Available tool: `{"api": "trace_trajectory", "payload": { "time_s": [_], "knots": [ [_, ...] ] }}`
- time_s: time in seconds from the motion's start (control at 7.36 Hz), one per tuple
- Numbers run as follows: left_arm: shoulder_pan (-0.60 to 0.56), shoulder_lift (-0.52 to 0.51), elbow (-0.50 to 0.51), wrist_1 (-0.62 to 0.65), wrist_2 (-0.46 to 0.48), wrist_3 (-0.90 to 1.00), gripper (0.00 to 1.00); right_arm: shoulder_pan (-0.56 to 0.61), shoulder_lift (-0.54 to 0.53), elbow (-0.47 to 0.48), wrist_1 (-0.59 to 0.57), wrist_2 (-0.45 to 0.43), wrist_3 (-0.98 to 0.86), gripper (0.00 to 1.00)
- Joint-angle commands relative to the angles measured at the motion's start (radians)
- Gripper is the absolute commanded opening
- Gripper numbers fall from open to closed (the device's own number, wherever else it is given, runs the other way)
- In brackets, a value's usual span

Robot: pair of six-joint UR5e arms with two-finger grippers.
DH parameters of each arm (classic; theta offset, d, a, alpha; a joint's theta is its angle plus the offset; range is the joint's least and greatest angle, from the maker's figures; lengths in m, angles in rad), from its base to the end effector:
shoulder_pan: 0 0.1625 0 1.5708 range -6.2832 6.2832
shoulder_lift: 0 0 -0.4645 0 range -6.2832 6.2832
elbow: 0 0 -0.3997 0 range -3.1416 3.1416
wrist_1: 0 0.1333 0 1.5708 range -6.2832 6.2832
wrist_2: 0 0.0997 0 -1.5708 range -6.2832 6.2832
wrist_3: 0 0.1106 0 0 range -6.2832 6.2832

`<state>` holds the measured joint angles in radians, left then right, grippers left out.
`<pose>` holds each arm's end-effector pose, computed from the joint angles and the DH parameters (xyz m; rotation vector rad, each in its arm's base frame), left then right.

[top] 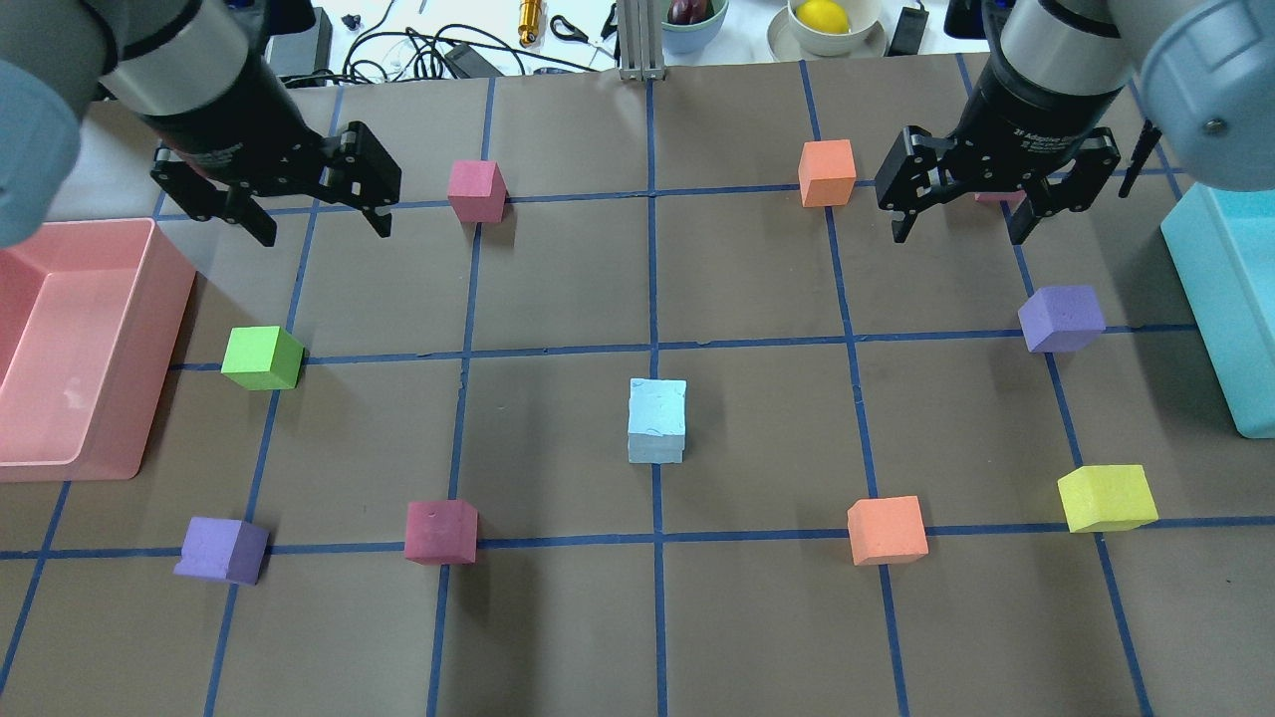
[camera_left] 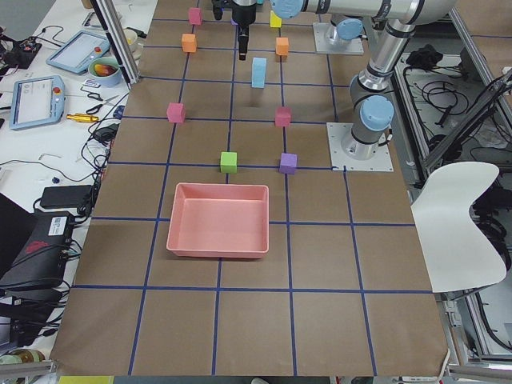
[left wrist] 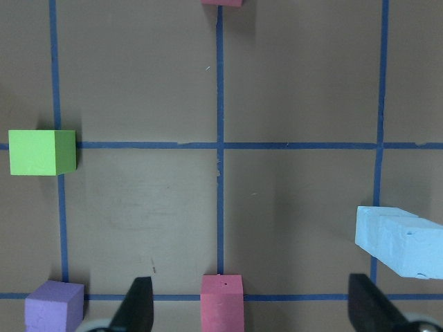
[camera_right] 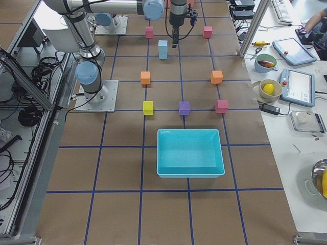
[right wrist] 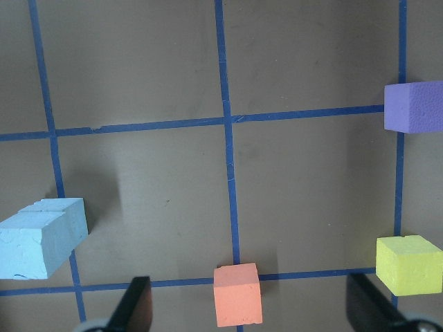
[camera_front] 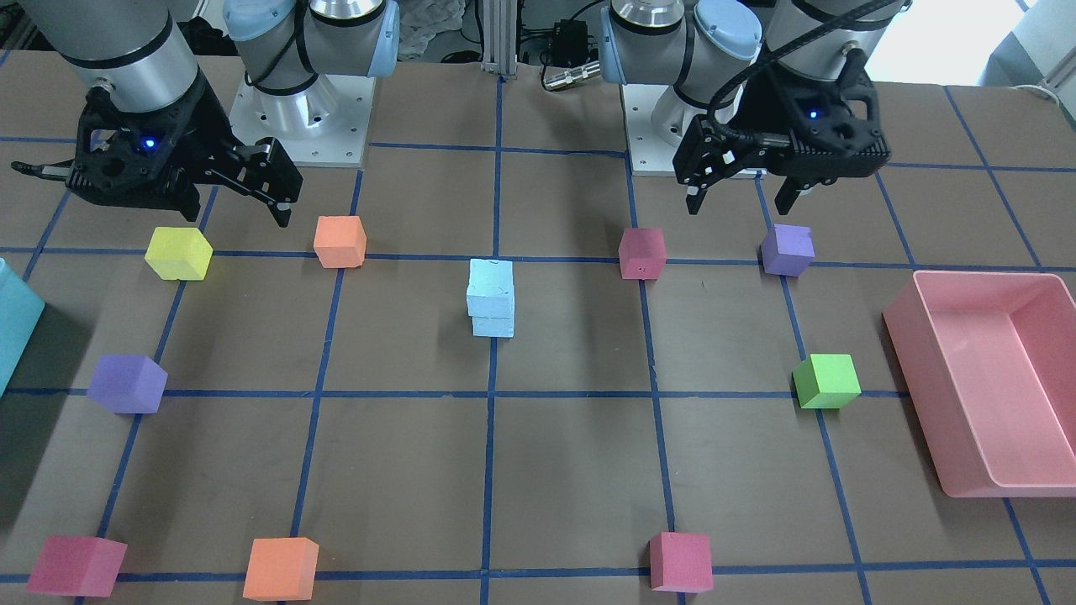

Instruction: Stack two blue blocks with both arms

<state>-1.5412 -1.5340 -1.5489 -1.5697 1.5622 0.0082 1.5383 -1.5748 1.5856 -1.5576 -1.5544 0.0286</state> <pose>-0.1198 -0.4918 0.5457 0.0331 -3.1326 0.0939 0.1190 -0.4990 0.5097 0.0958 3.1235 0.0375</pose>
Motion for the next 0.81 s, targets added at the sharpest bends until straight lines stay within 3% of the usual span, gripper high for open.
{"api": "trace_trajectory", "payload": {
  "time_s": [0.0, 0.68],
  "knots": [
    [0.02, 0.011, -0.002, -0.012, 0.01, 0.038, 1.0, -0.001, 0.001, 0.001, -0.001, 0.0, -0.006, 1.0],
    [0.009, 0.005, 0.01, -0.007, 0.004, -0.014, 1.0, 0.0, 0.002, 0.001, -0.001, 0.002, -0.006, 1.0]
  ]
}}
